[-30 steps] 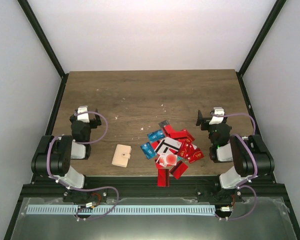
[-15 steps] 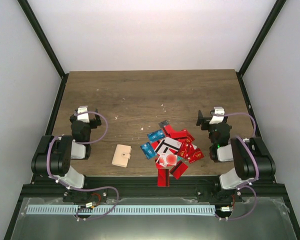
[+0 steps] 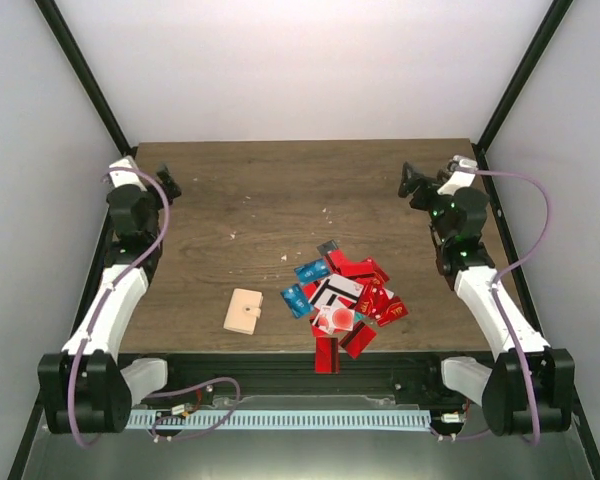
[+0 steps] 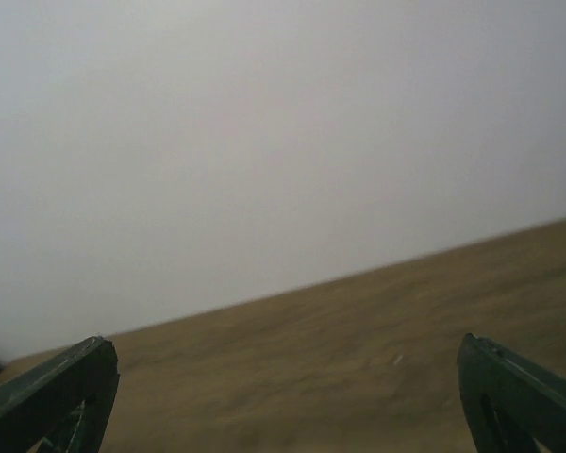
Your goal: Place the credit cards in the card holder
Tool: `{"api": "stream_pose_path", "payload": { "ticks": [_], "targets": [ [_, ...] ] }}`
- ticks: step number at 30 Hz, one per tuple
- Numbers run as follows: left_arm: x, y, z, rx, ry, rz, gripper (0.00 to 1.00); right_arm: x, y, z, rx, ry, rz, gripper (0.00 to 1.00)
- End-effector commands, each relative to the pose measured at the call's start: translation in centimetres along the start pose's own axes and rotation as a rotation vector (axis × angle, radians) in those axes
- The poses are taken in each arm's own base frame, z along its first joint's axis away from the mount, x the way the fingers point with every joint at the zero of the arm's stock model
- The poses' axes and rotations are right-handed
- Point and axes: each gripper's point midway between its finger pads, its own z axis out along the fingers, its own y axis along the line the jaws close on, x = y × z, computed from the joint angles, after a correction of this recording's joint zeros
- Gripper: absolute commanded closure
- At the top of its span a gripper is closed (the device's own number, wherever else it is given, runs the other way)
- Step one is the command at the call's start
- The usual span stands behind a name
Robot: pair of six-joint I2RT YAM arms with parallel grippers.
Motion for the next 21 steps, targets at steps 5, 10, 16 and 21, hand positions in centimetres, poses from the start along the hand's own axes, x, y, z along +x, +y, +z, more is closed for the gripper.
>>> {"api": "stream_pose_path", "payload": {
  "ticks": [5, 10, 16, 21],
  "targets": [
    [9.5, 1.2, -6.3, -0.025, 0.457, -0.23, 0.0, 9.5, 6.8, -2.6, -0.232, 0.533, 0.338, 0.0],
    [15.0, -2.5, -9.9, 0.167, 0.727, -0.292, 0.0, 13.9, 12.7, -7.2, -0.292, 0.679, 0.361, 0.0],
    [20.6, -3.7, -14.4, 0.12, 0.871, -0.231, 0.0, 18.5, 18.5, -12.5, -0.349, 0.816, 0.38, 0.0],
    [23.1, -4.4, -16.8, 0.084, 0.929, -0.179, 0.0, 23.5, 22.5, -15.2, -0.33, 0.963, 0.227, 0.0]
  ]
}}
